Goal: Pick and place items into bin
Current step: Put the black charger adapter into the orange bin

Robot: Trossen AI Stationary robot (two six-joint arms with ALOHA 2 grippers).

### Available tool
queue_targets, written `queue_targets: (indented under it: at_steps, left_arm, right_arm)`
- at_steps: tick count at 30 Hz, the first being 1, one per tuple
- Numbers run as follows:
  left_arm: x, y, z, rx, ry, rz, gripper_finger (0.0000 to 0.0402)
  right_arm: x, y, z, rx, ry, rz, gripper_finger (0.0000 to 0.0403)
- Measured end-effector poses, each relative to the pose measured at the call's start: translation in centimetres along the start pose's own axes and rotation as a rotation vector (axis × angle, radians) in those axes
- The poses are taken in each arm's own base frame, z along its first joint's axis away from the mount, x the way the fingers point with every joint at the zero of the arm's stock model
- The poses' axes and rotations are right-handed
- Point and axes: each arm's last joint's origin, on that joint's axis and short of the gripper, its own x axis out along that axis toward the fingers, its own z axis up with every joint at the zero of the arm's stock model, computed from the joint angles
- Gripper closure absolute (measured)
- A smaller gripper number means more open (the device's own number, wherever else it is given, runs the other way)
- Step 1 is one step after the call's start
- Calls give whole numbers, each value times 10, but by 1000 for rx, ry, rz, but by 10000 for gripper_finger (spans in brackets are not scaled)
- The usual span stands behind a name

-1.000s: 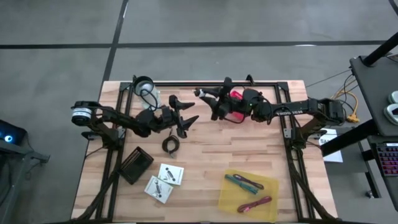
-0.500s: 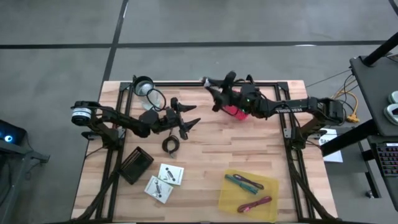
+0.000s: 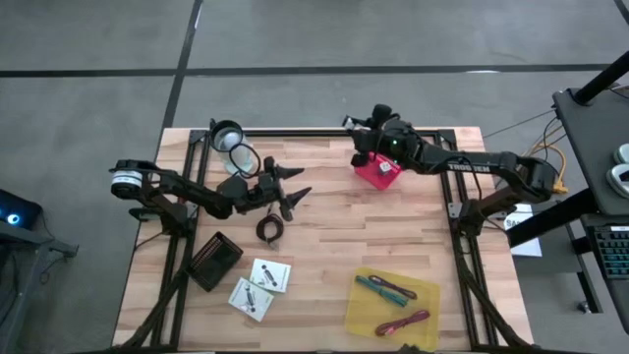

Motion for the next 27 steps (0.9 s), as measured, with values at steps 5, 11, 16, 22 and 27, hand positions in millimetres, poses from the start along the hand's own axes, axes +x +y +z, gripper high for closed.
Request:
queue_targets:
  at_steps: [5, 11, 16, 22, 27]
  left_arm:
    - [-7, 2, -2, 2, 11, 19, 135]
    - [-8, 2, -1, 1, 7, 19, 135]
    - [-8, 3, 0, 1, 5, 19, 135]
    - [-8, 3, 0, 1, 4, 20, 135]
    - [-8, 3, 0, 0, 1, 21, 135]
  right_arm:
    - [-9, -2, -19, 112, 94, 22, 271]
    - [-13, 6, -36, 222, 170, 53, 271]
    - [-15, 20, -53, 283, 247, 97, 271]
    - [-20, 35, -76, 359, 324, 114, 271]
    - [-24, 42, -85, 423, 359, 116, 271]
